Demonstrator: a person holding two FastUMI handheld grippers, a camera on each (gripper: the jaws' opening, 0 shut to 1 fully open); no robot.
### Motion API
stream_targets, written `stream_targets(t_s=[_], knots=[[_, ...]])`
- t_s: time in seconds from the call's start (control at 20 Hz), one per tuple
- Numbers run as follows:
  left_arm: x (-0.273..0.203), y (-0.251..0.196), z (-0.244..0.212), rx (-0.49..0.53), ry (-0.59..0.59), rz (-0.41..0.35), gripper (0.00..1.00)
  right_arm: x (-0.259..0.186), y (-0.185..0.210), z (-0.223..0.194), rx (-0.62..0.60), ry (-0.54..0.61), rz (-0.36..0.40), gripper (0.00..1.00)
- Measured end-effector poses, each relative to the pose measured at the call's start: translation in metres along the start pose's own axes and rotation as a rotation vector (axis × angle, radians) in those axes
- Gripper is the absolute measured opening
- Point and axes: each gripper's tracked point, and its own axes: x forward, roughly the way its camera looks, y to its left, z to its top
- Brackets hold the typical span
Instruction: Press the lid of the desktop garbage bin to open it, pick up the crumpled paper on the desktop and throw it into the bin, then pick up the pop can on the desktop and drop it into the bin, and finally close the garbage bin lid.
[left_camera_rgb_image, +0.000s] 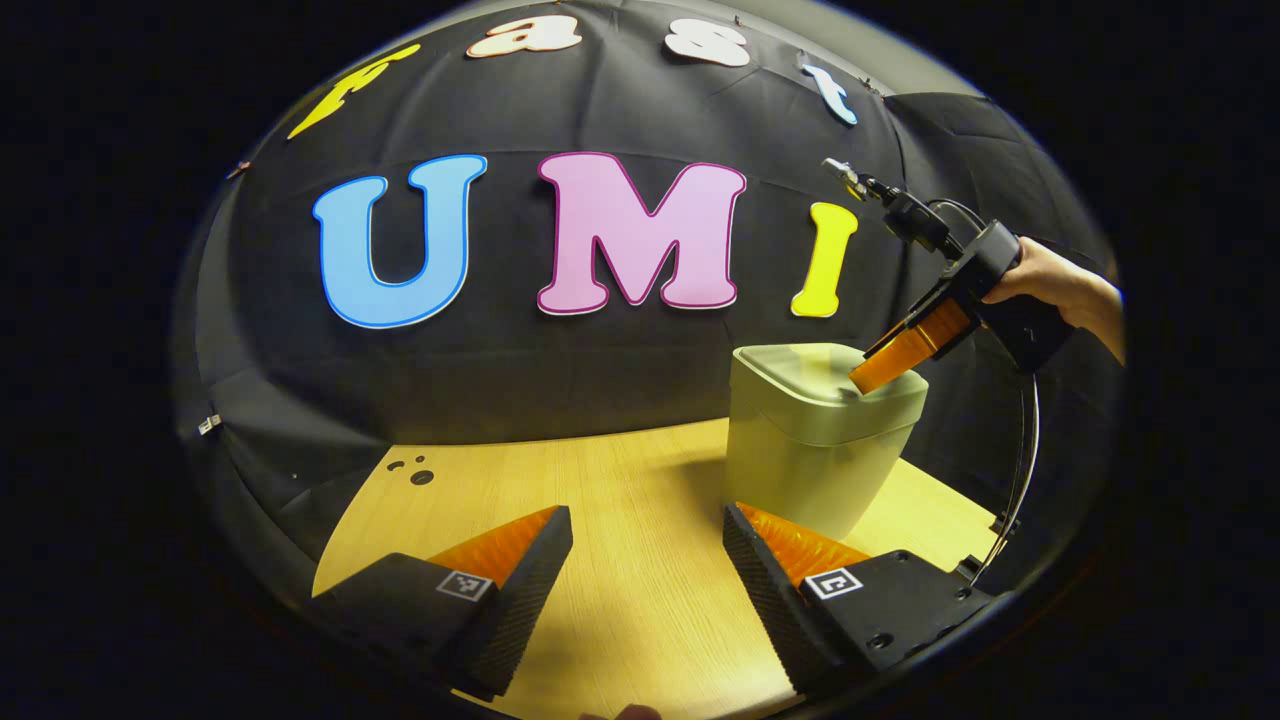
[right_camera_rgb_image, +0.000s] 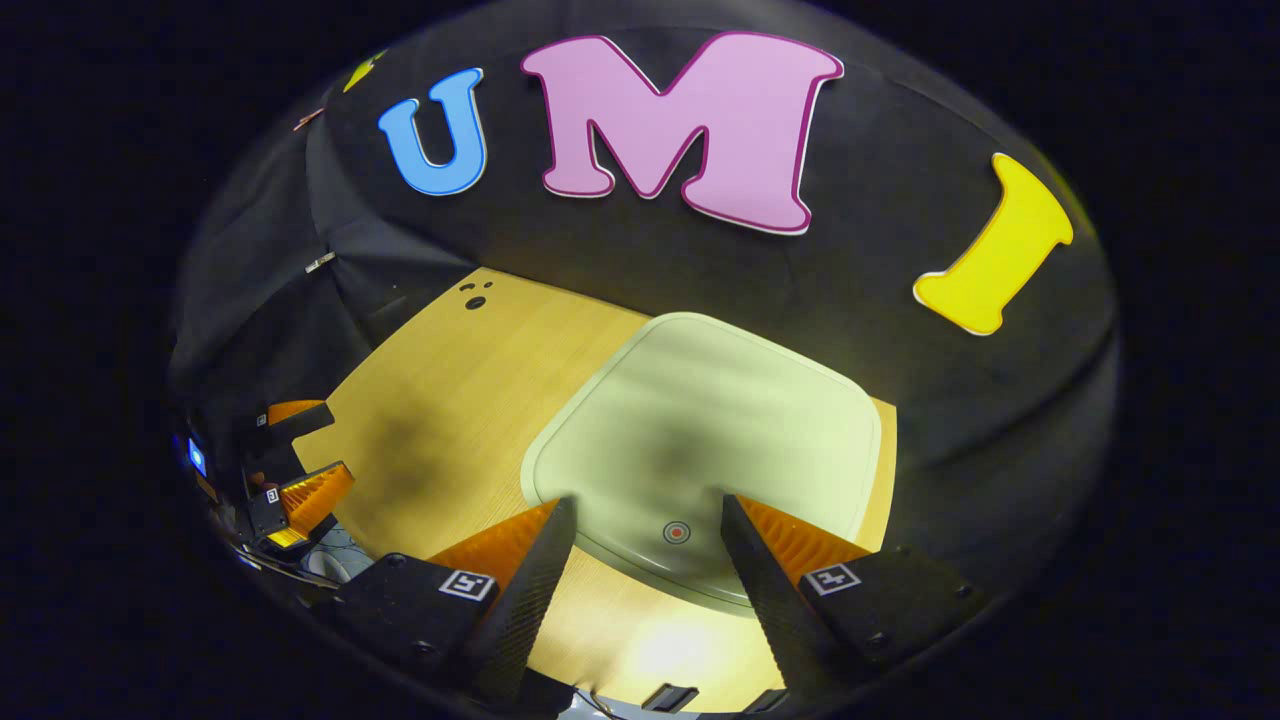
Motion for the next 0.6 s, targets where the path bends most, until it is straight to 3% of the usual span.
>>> stream_targets(t_s=[0.6], knots=[[-0.004, 0.0, 0.008, 0.017, -0.012, -0.006, 0.97, -0.051, 0.045, 0.045, -0.025, -0.302, 0.022, 0.94]])
